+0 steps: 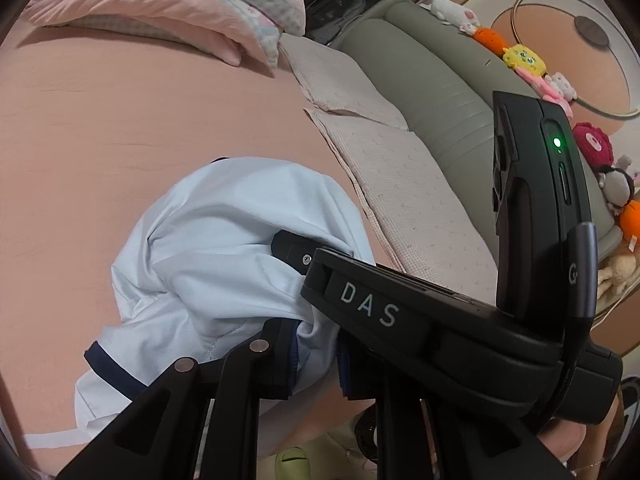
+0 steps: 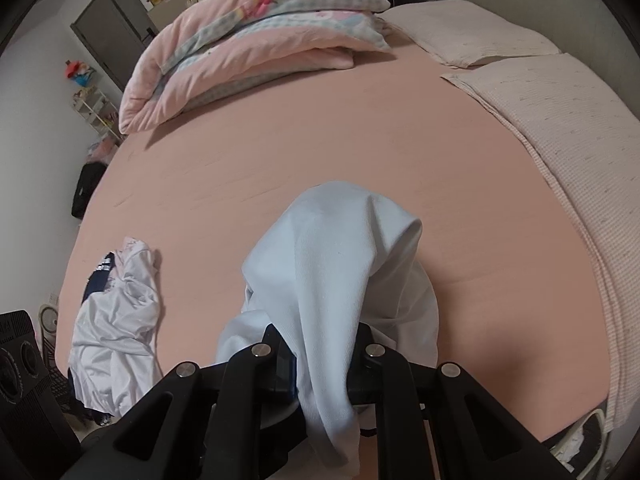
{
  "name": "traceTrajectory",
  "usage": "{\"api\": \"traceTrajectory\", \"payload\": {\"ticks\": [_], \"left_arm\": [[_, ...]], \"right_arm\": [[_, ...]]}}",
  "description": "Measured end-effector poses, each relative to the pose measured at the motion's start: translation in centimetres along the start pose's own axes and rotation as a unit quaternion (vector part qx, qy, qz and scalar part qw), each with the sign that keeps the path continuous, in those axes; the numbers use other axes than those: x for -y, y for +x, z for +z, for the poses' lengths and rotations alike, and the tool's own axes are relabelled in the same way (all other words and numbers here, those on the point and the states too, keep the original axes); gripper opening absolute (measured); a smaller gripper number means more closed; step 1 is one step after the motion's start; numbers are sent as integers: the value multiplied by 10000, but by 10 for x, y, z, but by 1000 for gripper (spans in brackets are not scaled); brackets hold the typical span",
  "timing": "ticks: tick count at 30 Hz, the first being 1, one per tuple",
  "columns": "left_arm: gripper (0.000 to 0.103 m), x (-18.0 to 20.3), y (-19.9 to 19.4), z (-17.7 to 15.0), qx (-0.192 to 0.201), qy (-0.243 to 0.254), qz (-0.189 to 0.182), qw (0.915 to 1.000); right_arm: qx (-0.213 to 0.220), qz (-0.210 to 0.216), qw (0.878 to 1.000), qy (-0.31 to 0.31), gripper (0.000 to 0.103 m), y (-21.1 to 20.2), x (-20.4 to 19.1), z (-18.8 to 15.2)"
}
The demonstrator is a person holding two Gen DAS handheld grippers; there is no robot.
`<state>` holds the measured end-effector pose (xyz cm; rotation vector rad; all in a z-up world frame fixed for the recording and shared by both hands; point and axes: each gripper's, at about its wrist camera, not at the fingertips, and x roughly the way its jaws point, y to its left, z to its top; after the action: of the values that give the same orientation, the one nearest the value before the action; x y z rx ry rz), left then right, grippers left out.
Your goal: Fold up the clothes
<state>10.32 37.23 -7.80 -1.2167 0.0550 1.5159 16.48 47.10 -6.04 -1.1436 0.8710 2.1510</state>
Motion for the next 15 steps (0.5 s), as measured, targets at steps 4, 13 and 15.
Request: {"api": "traceTrajectory", "payload": {"ticks": [4,13,15], "left_arm": [[13,-7,3,-5,-93,-17,217,9997],[13,-43,1,-9,-179,-378,483,9980],[13,-50,-3,-12,-203,-461,529,9973]], "right_arm": [[-172,1,9998,-72,13,13,4,0],[-421,-140,9987,-235,13,40,8,-5],[-454,-114,9986,-225,13,43,10,-5]]}}
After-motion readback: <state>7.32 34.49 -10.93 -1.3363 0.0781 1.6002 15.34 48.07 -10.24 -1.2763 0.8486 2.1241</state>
